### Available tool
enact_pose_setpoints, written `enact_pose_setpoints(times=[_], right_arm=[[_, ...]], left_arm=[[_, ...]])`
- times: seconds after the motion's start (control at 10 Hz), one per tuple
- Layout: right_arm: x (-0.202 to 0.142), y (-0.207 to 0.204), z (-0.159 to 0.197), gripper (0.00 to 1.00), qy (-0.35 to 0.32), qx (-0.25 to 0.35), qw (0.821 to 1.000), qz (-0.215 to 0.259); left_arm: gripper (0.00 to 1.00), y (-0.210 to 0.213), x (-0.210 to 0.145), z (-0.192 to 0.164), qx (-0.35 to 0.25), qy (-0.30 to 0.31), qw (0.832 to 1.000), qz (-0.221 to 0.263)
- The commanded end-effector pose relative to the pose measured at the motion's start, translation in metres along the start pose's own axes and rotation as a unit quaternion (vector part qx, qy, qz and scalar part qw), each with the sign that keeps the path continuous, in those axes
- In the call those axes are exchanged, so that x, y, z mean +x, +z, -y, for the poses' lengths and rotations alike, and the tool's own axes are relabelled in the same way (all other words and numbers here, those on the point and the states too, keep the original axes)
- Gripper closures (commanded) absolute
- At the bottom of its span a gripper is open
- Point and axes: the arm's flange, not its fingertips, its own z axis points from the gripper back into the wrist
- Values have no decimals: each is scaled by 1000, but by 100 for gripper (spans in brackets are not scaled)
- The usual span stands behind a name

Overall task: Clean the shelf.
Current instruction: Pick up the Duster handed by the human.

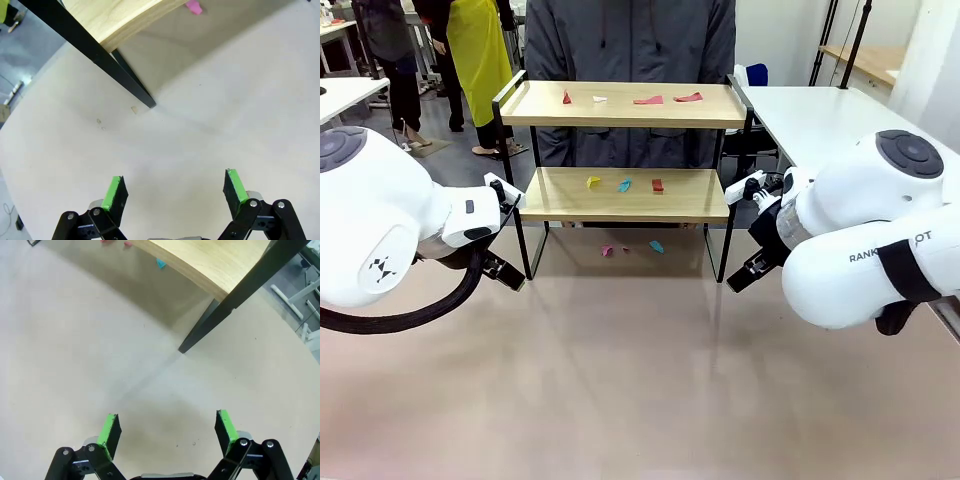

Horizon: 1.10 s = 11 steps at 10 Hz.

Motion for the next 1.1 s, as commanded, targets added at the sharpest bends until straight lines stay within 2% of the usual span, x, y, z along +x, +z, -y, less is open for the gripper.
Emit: enact_pose_setpoints(times=[0.0,0.4,0.5,0.6,0.7,0.9,1.0], right_arm=[[0,0,0,0,0,0,1000,0],[0,0,0,0,0,0,1000,0],[27,24,15,0,-7,0,1000,24],[48,48,30,0,-13,-1,999,45],[63,72,46,0,-21,3,998,65],[71,105,71,0,-24,26,995,89],[66,123,86,0,-16,41,993,111]], left_arm=[[0,0,0,-1,0,0,1000,0],[0,0,0,0,0,0,1000,0],[0,21,17,-11,-8,-10,1000,25],[0,36,34,-24,-5,-2,1000,29],[0,55,50,-39,-30,-8,999,31],[0,90,65,-67,-61,-27,997,50],[0,107,66,-89,-98,-50,992,61]])
